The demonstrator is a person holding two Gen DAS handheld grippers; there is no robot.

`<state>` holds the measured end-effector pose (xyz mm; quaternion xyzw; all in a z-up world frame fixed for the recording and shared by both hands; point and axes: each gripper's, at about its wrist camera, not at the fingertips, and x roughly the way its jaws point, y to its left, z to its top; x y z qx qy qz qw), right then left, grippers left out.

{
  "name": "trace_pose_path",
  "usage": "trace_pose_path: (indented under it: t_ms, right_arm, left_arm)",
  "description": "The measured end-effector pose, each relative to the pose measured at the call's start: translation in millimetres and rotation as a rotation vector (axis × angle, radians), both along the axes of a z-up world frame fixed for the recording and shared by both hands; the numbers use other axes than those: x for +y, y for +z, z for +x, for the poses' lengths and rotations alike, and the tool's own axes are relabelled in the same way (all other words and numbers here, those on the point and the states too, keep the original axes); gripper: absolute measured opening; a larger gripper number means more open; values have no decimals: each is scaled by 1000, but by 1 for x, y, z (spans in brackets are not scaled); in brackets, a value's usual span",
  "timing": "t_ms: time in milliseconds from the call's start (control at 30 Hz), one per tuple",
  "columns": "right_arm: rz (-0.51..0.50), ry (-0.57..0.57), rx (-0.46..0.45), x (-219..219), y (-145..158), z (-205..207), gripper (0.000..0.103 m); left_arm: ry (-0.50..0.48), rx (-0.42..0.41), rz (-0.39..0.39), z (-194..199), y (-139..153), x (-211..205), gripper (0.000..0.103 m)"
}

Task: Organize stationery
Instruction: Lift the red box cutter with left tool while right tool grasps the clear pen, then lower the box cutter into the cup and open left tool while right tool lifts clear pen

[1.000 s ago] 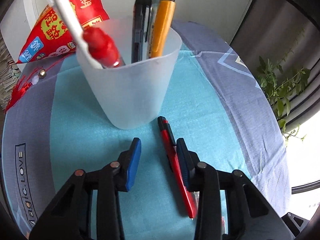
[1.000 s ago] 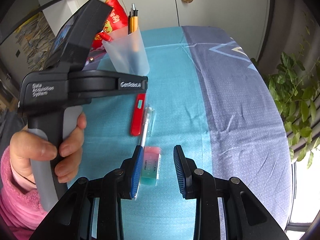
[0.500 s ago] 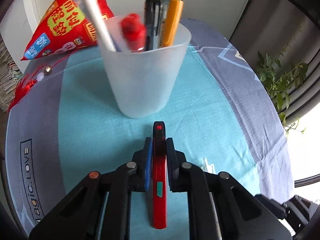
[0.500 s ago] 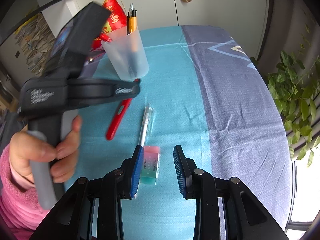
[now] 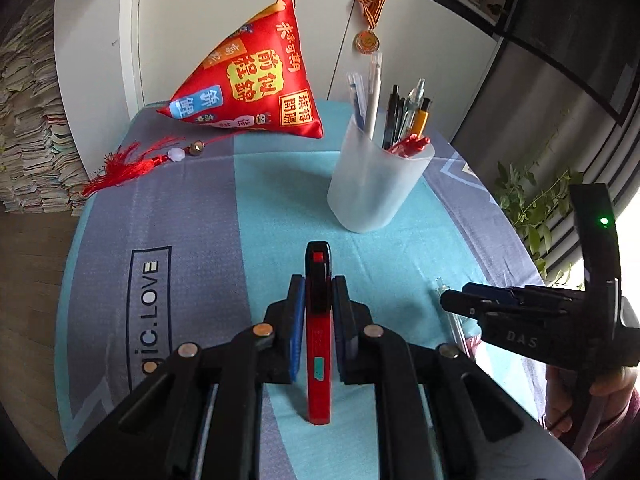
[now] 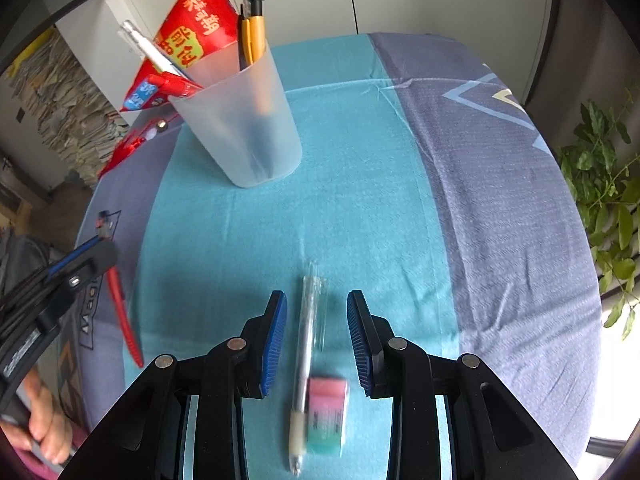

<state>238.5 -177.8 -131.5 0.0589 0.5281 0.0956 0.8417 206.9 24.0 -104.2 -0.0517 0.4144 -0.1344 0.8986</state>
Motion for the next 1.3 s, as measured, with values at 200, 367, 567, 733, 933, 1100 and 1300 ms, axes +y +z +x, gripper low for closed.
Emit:
trace_pose_path:
  t_ms: [200, 367, 567, 733, 933, 1100, 1300]
  right_arm:
    - [-37, -9, 26, 9, -7, 10, 31]
    - [-112, 18, 18, 26, -7, 14, 16]
    - [-25, -6, -66, 23, 22, 2, 16]
    - [19, 7, -195, 21, 62, -26, 15]
    - [12, 20, -298, 26, 87, -51, 16]
    - [29, 3, -348, 22, 102, -61, 15]
    - [57, -8, -421, 15, 126, -68, 16]
  left_arm:
    - [-20, -46, -7, -5, 4, -1, 11]
    - [-26, -70, -17, -7, 6, 1, 11]
    - [-25, -96, -23, -13, 12, 9, 11]
    - [-21, -110, -30, -19, 17, 13, 12]
    - [-26, -128, -28, -25, 28, 10, 12]
    - [-41, -163, -17, -26, 47, 2, 11]
    - [-57, -197, -41, -11, 77, -12, 12]
